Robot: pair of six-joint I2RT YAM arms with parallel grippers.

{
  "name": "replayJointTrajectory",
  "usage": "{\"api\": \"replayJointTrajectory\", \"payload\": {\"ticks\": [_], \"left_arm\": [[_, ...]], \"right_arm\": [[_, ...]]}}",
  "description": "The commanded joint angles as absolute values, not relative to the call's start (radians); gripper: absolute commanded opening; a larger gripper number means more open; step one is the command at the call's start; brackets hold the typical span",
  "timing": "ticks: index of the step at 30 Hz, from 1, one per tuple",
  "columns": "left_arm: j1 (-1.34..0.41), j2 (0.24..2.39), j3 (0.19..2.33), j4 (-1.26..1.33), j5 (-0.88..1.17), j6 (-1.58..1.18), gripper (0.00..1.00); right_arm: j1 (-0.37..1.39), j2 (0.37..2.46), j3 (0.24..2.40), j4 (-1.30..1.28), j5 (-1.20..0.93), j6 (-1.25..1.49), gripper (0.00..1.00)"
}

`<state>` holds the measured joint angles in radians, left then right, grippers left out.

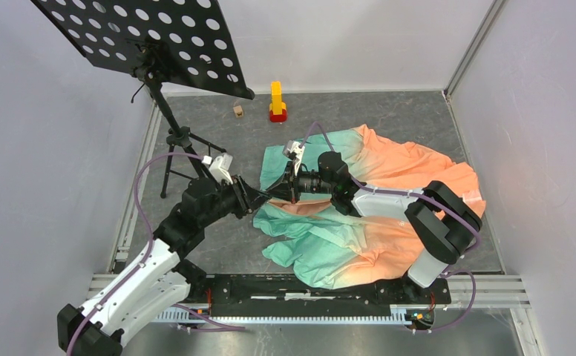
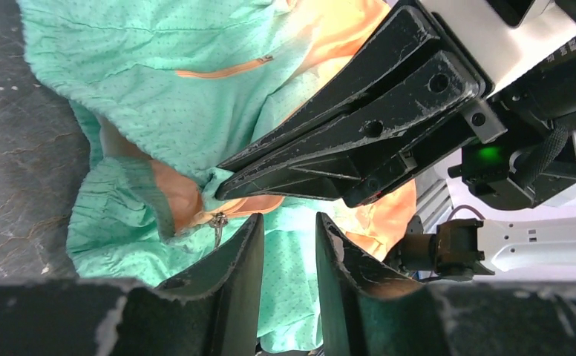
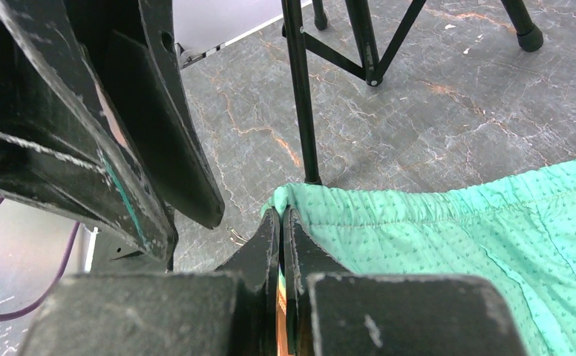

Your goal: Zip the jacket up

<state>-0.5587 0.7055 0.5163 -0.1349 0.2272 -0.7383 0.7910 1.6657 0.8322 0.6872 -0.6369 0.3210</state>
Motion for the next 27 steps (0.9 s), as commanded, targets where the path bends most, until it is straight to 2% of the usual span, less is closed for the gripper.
{"api": "replayJointTrajectory", "payload": {"ticks": [1,4,6,9,15,21,27], "left_arm": [[-0.559,0.705,0.601,-0.236,0.128,-0.729,0.39],[-0.536,0.703,0.612,-0.237,0.097,-0.733,0.6],[-0.51,0.7,0.603,-0.181,0.131,-0.746,0.68],[-0.44,0.732,0.59,-0.098,0.239,-0.805,0.68],[-0.388,0.826,0.548,-0.005,0.353,-0.964,0.49],[-0.388,0.806,0.52,0.006,0.339,-0.942,0.54],[-0.389,0.805,0.501,-0.026,0.312,-0.943,0.52]], "right_arm": [[0.791,1.661,0.871,0.733,-0.661,0.327,0.0],[0.791,1.657,0.866,0.745,-0.672,0.328,0.0],[0.791,1.653,0.858,0.761,-0.682,0.328,0.0],[0.791,1.647,0.851,0.768,-0.684,0.324,0.01],[0.791,1.643,0.847,0.769,-0.683,0.319,0.0],[0.79,1.639,0.845,0.77,-0.674,0.319,0.0],[0.79,1.637,0.841,0.781,-0.673,0.326,0.0]]}}
